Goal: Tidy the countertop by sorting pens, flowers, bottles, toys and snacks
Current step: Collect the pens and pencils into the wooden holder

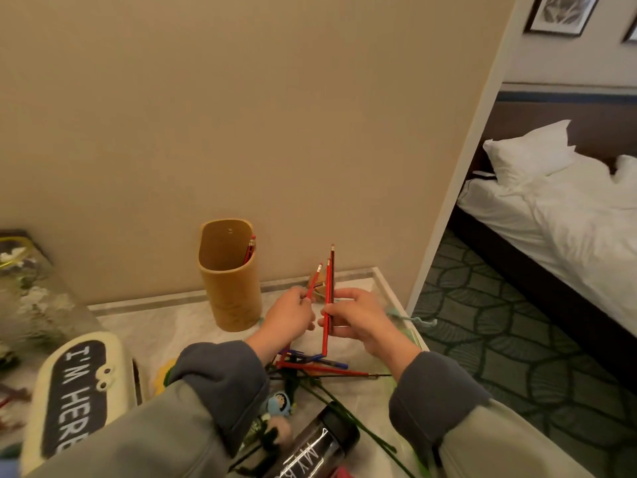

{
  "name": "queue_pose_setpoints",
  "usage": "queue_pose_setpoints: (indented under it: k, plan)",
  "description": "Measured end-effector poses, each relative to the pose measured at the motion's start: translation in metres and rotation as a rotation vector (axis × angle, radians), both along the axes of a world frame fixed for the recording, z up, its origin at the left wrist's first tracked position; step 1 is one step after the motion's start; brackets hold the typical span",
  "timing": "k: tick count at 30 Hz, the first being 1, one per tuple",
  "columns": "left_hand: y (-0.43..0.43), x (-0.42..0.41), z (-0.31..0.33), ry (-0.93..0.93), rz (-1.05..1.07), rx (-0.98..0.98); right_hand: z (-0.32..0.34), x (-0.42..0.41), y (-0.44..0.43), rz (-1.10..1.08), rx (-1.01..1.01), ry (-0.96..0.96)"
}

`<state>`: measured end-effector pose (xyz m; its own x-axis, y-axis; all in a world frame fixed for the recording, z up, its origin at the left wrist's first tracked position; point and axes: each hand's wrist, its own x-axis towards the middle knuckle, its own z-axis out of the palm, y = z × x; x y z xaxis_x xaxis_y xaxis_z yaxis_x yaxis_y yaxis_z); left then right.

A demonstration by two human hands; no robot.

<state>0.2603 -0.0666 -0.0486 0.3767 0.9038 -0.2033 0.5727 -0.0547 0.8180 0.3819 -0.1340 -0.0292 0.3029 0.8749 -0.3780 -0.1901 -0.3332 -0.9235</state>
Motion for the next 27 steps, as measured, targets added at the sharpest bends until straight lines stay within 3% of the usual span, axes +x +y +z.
queue_pose_setpoints:
  k: [5,17,27]
  plan:
    - [-0.004,-0.015,0.022,-0.283,0.104,-0.04,0.013,-0.022,-0.003,0.135,0.051,-0.115]
    - [0.02,-0.076,0.071,-0.472,0.279,0.258,0.063,-0.067,0.038,0.312,0.251,-0.333]
    - [0.069,-0.109,0.119,-0.548,0.398,0.46,0.105,-0.103,0.113,0.256,0.486,-0.542]
